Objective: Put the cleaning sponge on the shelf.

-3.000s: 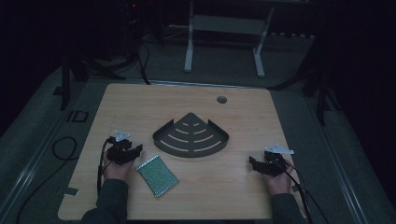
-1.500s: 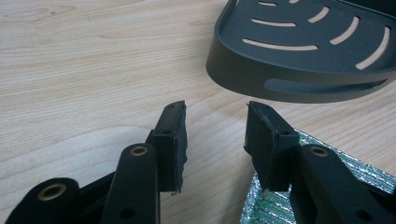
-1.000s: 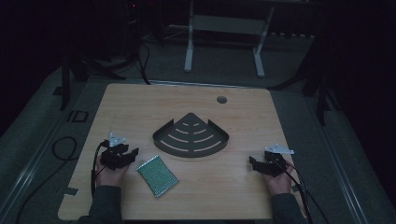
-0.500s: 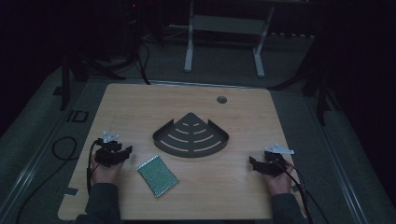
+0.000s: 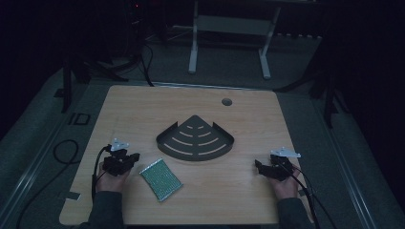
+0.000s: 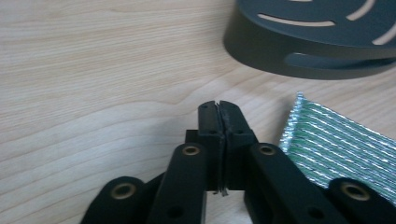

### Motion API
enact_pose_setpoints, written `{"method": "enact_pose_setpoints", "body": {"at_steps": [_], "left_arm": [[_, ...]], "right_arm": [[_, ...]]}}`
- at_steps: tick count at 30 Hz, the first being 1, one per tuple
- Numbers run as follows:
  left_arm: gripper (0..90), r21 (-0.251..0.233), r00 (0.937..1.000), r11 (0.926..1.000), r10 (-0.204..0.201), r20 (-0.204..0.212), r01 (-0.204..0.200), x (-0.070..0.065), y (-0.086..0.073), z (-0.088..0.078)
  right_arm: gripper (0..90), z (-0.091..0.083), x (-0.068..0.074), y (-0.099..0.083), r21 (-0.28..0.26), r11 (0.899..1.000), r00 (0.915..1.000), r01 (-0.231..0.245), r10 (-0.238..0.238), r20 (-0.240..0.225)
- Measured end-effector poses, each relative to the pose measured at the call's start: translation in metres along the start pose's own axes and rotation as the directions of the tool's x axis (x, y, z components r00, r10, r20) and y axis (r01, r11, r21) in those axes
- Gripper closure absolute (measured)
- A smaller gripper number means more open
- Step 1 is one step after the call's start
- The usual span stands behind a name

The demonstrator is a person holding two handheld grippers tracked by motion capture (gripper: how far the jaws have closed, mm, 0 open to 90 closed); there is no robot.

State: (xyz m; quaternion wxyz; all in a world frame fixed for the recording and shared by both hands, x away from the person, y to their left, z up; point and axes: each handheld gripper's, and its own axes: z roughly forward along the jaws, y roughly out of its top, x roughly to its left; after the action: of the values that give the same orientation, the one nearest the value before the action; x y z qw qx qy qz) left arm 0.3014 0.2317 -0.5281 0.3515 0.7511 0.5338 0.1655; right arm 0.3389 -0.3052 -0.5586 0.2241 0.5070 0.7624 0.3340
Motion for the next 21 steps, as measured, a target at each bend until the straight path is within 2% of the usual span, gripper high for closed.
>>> {"method": "enact_pose_setpoints", "body": {"at_steps": [13,16,21], "left_arm": [[89.6,0.01,0.9982,0.9989,0.046,0.038,-0.046,-0.018,-0.004,-0.008],[89.7,0.017,0.996,0.9971,0.073,0.052,-0.074,-0.027,-0.006,-0.01],[89.7,0.034,0.9935,0.995,0.092,0.067,-0.094,-0.037,-0.009,-0.011]], "right_arm": [[25.0,0.0,0.0,0.0,0.001,1.0,1.0,0.001,-0.001,0.0],[25.0,0.0,0.0,0.0,0.001,1.0,1.0,0.001,-0.001,0.0],[25.0,0.0,0.0,0.0,0.001,1.0,1.0,0.001,-0.001,0.0]]}}
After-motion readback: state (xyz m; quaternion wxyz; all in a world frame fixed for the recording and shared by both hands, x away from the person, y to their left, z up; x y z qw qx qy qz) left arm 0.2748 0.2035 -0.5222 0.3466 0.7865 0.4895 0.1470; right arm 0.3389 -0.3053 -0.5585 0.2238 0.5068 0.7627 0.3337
